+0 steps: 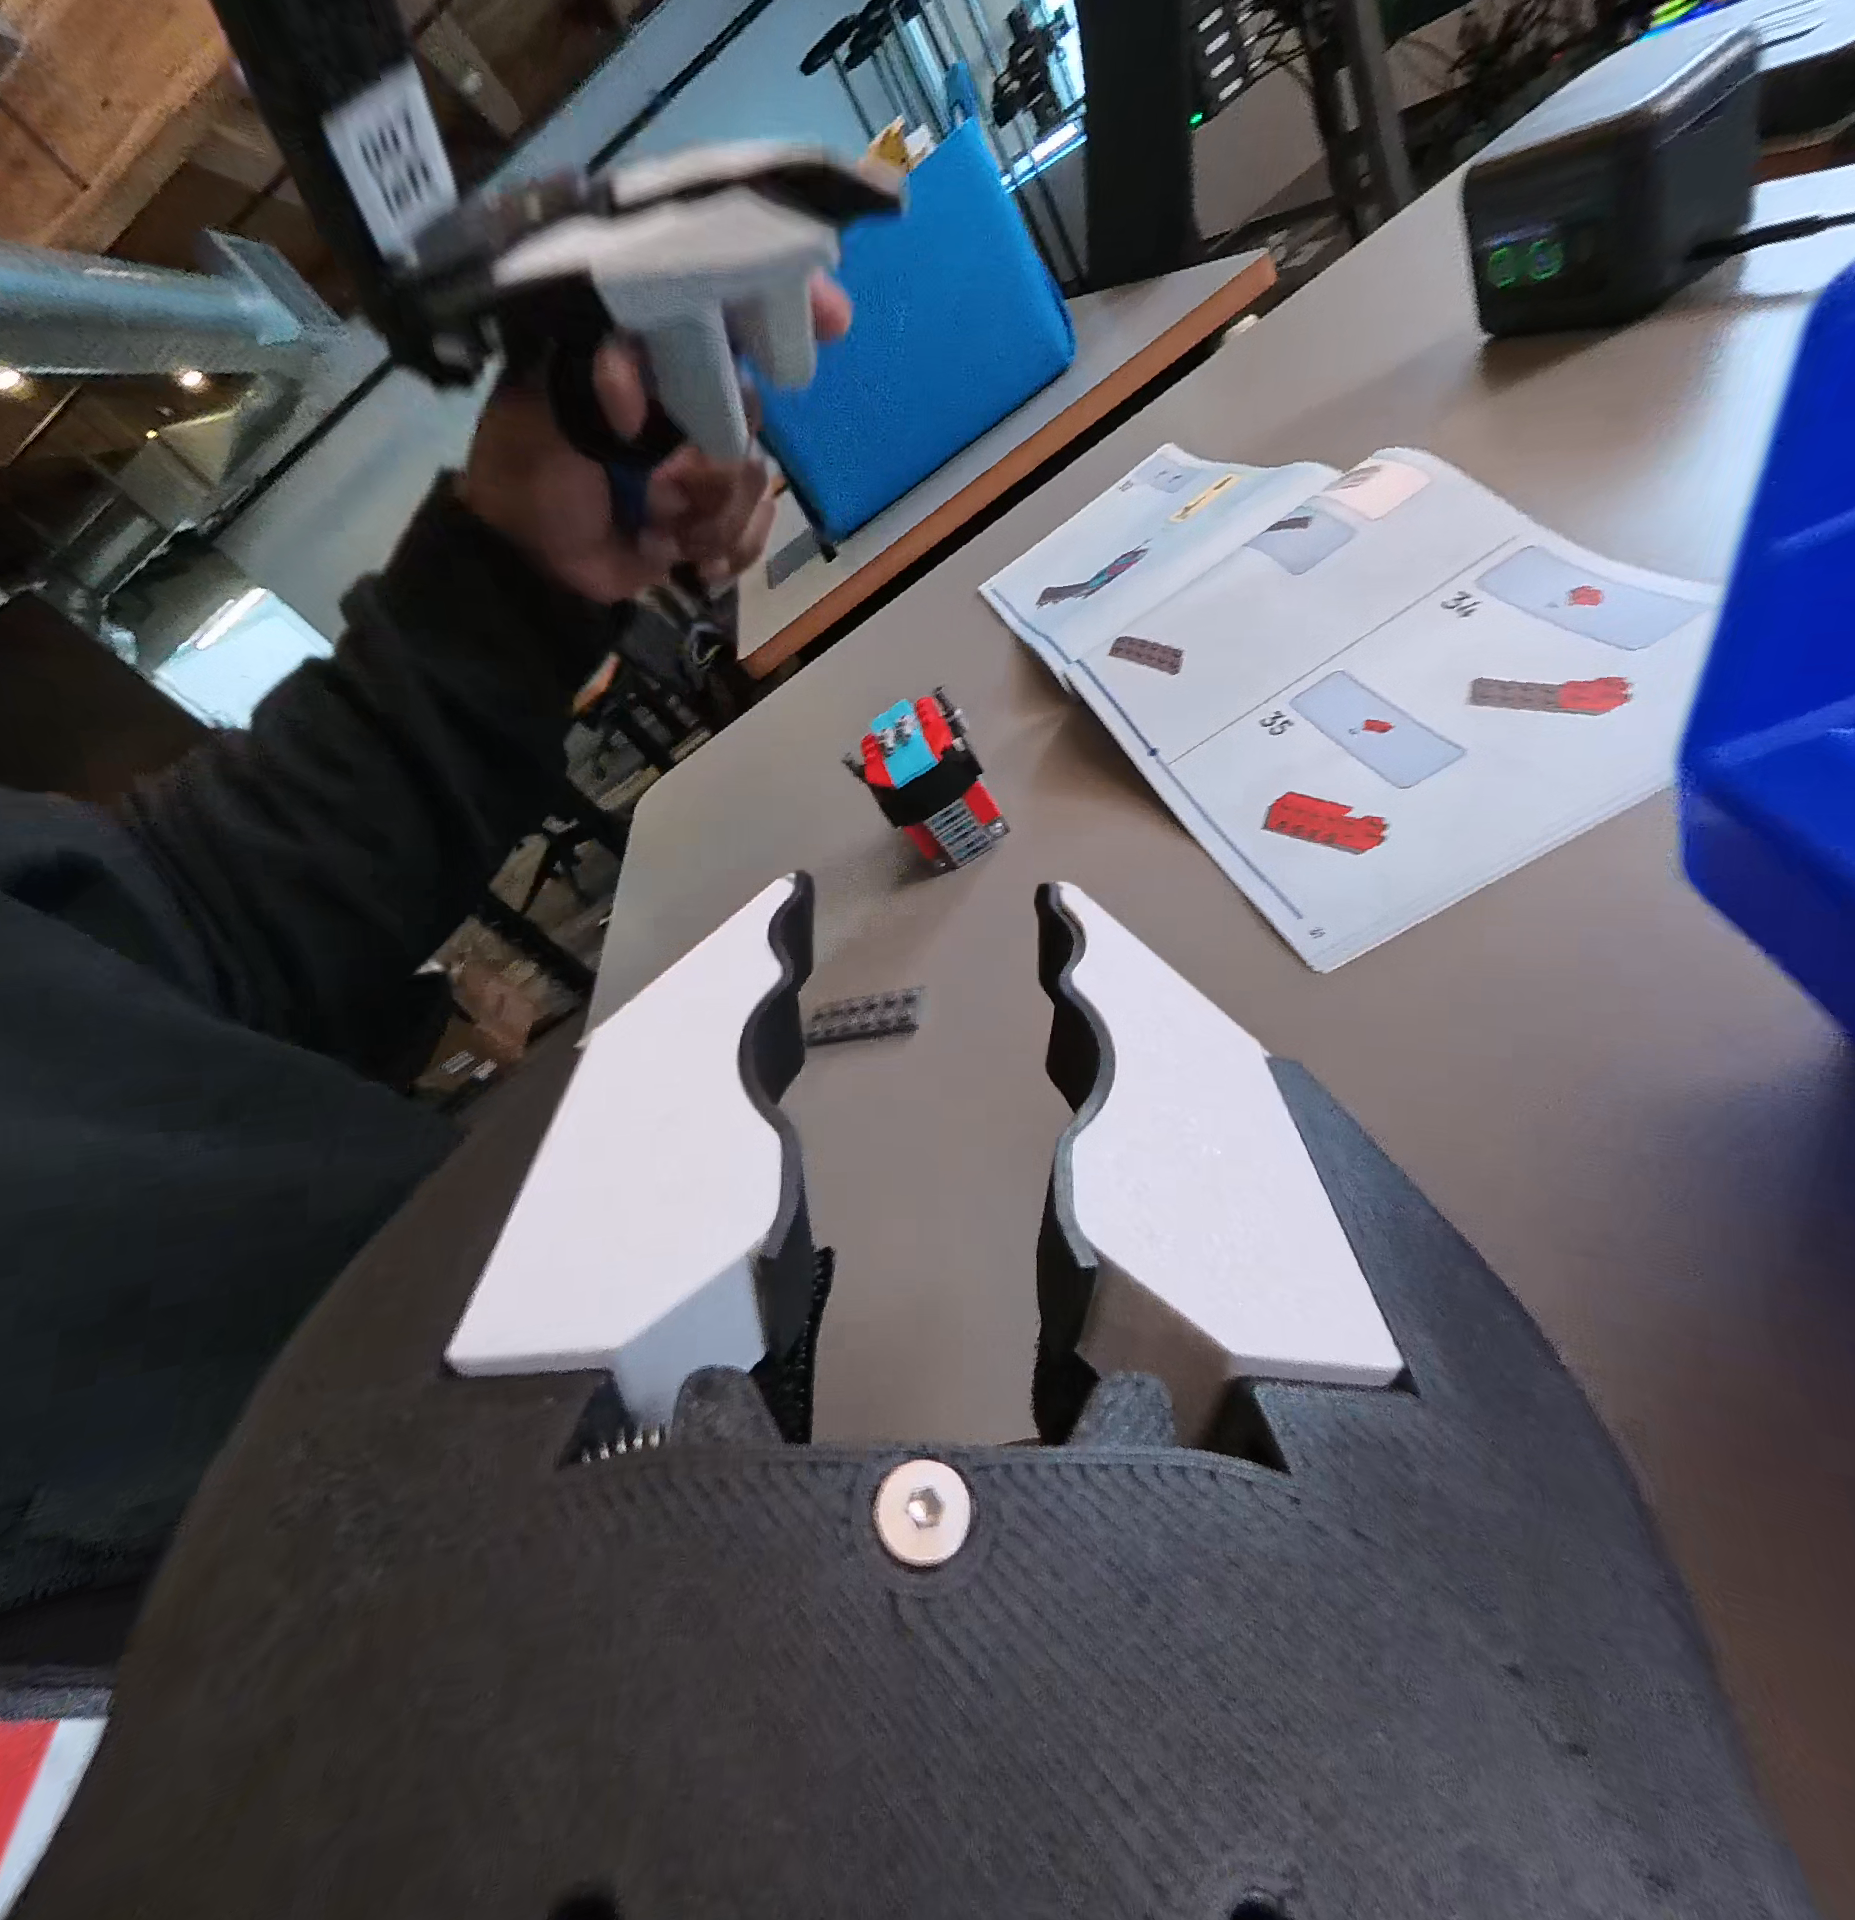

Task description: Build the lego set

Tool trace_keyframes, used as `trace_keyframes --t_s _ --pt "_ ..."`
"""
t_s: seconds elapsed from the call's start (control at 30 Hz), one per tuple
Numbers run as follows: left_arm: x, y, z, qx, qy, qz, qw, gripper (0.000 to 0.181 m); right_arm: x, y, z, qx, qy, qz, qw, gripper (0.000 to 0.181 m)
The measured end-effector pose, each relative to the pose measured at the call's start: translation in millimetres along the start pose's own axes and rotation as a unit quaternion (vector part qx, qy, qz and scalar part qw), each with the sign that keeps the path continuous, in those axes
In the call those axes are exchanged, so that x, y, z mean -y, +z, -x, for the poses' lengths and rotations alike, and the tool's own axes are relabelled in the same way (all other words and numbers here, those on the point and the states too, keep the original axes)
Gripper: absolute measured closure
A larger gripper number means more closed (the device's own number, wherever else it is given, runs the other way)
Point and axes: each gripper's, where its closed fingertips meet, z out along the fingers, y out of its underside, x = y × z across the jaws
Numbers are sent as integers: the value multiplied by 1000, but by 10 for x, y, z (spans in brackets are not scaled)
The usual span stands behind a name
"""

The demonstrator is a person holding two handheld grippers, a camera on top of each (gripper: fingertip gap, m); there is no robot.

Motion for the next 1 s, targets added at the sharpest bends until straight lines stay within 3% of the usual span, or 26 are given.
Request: trace_keyframes --t_s 0.23,0.47,0.73,1.0 --pt "878 1041 -1018 -107 130 64 984 143 -197 -174 323 65 -9 28 997 138" --pt "1308 1975 -1997 -199 190 92 957 142 -311 -495 387 83 -9 47 995 137" --pt "1460 2597 -2732 -260 206 110 937 142 -389 -661 423 76 -11 53 996 137" --pt "1792 2996 -3350 -292 214 110 926 143 -368 -675 412 73 -8 45 996 137"
